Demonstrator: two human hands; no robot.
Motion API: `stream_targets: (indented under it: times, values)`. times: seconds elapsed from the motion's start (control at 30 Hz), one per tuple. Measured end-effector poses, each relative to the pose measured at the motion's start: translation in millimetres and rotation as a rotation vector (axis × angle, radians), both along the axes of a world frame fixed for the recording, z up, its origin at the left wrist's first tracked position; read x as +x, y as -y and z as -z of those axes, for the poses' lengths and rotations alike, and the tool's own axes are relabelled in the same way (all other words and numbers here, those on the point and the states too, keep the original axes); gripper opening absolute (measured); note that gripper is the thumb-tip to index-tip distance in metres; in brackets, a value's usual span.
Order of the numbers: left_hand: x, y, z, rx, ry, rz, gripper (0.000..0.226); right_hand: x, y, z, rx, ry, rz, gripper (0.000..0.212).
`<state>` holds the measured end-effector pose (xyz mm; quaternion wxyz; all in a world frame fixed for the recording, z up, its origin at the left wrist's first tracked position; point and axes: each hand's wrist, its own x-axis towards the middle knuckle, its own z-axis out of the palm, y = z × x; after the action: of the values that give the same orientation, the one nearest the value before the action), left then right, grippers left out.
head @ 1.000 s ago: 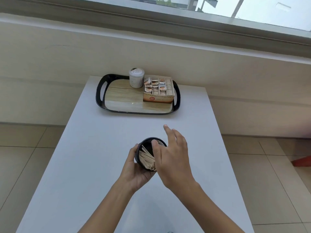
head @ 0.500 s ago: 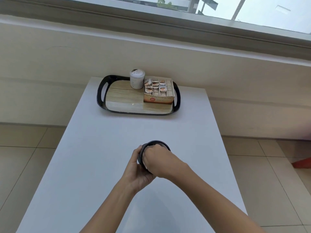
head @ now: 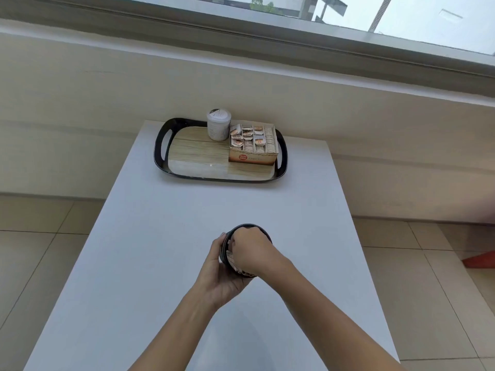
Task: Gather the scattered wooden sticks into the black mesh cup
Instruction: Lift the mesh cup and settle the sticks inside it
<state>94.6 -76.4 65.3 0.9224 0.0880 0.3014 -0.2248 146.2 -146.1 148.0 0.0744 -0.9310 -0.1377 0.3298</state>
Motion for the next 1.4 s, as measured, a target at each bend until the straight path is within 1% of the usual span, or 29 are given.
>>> stream_targets:
  times: [0.07, 0.1, 0.13, 0.2, 0.27, 0.33, 0.43, 0.57, 0.63, 0.7, 0.8, 0.87, 1.0, 1.07, 1.13, 1.2, 1.23, 1.3, 1.4]
  values:
    - [-1, 1, 0, -0.002, -0.005, 0.0, 0.043, -3, 2, -1, 0.015, 0.036, 0.054, 0.033]
    - [-2, 1, 1, -0.003, -0.01, -0.004, 0.042, -4, 2, -1, 0.008, 0.033, 0.063, 0.032]
    - [-2, 1, 2, 0.0, -0.016, -0.008, 0.041, -5, 2, -2, 0.003, 0.027, 0.067, 0.028]
    - [-2, 1, 3, 0.002, -0.031, -0.017, 0.041, -5, 2, -2, 0.0, 0.016, 0.077, 0.013]
    - [-2, 1, 4, -0.003, -0.047, -0.018, 0.041, -7, 3, -3, -0.022, 0.04, 0.073, 0.023]
    - [-3, 1, 4, -0.013, -0.065, -0.013, 0.041, -8, 5, -2, -0.038, 0.054, 0.081, 0.025]
    - [-4, 1, 3, -0.019, -0.095, -0.003, 0.041, -7, 4, 0, -0.027, 0.001, 0.082, 0.026]
    - [-3, 2, 1, -0.034, -0.131, 0.007, 0.046, -14, 7, 1, 0.05, 0.034, 0.022, 0.029]
    - [-3, 2, 2, -0.031, -0.125, 0.006, 0.043, -14, 7, 1, -0.012, 0.065, -0.055, 0.028]
    - [-3, 1, 4, -0.035, -0.105, -0.002, 0.04, -11, 3, -1, -0.11, 0.039, -0.119, 0.025]
    - [-3, 1, 7, -0.035, -0.048, -0.011, 0.042, -7, 2, -6, -0.131, 0.031, -0.162, 0.02]
    - [-2, 1, 8, -0.026, -0.013, -0.019, 0.042, -9, 11, -12, -0.047, 0.106, -0.086, 0.023]
    - [3, -3, 6, -0.01, 0.091, -0.043, 0.045, -12, 36, -29, 0.356, 0.242, 0.229, 0.033]
    - [4, -4, 6, 0.028, 0.126, -0.049, 0.047, -15, 45, -35, 0.425, 0.339, 0.259, 0.034]
    - [5, -5, 5, 0.072, 0.148, -0.068, 0.048, -21, 51, -36, 0.393, 0.512, 0.21, 0.026]
    - [6, -4, 4, 0.108, 0.17, -0.08, 0.048, -30, 53, -31, 0.313, 0.67, 0.147, 0.019]
    - [6, -4, 3, 0.114, 0.175, -0.084, 0.049, -33, 54, -27, 0.249, 0.672, 0.139, 0.024]
    - [6, -3, 1, 0.106, 0.168, -0.096, 0.05, -40, 52, -17, 0.143, 0.585, 0.154, 0.037]
    - [8, -1, 0, 0.137, 0.142, -0.103, 0.049, -50, 49, -6, 0.053, 0.551, 0.133, 0.042]
